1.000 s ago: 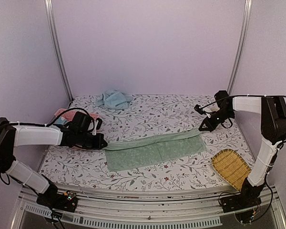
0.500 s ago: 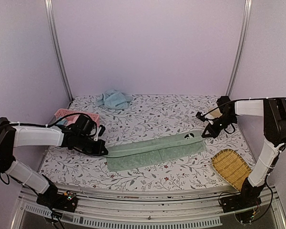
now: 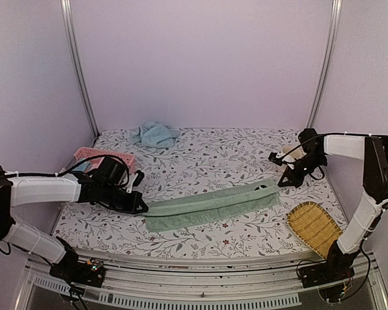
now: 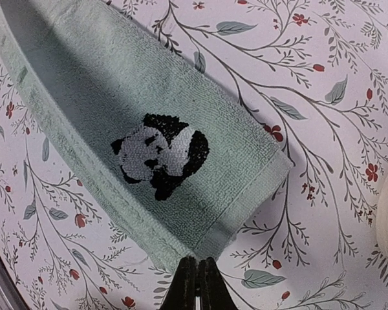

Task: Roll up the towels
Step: Fold the towel at the center of the board.

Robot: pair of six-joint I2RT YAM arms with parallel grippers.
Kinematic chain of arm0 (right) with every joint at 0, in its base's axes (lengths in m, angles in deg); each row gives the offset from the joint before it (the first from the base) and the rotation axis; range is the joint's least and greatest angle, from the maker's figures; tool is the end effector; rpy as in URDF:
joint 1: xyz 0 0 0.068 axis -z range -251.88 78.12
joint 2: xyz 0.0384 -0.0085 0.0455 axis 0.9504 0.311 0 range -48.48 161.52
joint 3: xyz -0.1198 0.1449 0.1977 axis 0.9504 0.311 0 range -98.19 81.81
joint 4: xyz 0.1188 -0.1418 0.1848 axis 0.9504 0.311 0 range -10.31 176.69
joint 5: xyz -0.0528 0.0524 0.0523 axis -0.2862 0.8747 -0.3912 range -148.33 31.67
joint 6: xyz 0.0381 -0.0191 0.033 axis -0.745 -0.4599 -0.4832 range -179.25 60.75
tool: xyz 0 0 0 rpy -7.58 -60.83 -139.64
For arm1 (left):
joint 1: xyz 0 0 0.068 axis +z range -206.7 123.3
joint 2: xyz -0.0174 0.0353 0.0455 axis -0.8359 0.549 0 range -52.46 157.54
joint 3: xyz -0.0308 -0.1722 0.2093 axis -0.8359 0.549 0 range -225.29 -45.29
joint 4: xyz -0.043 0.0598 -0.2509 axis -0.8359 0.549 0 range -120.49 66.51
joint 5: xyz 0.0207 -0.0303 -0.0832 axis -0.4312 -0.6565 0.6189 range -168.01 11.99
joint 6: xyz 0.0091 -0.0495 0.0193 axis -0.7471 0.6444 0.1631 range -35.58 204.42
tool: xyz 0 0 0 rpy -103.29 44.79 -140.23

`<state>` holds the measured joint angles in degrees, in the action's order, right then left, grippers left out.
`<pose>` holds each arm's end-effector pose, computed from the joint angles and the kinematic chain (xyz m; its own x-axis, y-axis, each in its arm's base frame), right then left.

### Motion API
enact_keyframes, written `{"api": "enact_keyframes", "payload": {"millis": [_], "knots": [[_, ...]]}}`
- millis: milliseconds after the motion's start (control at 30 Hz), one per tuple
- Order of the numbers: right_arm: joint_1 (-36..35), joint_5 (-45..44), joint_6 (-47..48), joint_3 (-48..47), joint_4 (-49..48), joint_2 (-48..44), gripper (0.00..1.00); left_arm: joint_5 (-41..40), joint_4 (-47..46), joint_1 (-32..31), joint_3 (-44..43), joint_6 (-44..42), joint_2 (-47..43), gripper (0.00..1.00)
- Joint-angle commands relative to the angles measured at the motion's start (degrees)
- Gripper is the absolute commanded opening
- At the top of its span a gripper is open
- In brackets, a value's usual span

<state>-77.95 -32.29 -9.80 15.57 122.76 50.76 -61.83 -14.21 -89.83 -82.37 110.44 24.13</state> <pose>0.3227 0.0500 0.1881 -0.4754 -0.7370 -0.4804 -0.8634 0.4957 0.0939 0.2012 -0.1432 0.1712 -0.9102 0.0909 -0.4041 0.2858 0.8440 -0.4538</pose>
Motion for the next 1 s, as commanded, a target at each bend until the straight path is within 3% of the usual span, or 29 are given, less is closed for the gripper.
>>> {"api": "enact_keyframes", "payload": {"millis": [0, 367, 600, 767, 967], "knots": [[0.7, -0.4, 2.0, 1.5, 1.2, 0.8, 0.04, 2.3, 2.3, -0.7, 1.3, 0.6, 1.0, 0.00], [0.6, -1.1, 2.7, 3.9, -0.5, 3.4, 0.07, 2.1, 3.8, -1.9, 1.8, 1.6, 4.1, 0.00], [0.6, 1.3, 3.0, 3.7, 2.5, 0.2, 0.38, 3.3, 4.2, -4.6, 2.6, 2.7, -1.8, 0.28], [0.6, 4.8, 2.4, -0.8, 6.6, -2.5, 0.42, 0.4, 5.5, -4.4, -0.6, 1.2, -6.1, 0.29], [0.4, 9.1, -1.8, -6.5, 8.2, -1.3, 0.43, -5.0, 5.4, -4.5, -5.8, 1.2, -1.7, 0.28]]}}
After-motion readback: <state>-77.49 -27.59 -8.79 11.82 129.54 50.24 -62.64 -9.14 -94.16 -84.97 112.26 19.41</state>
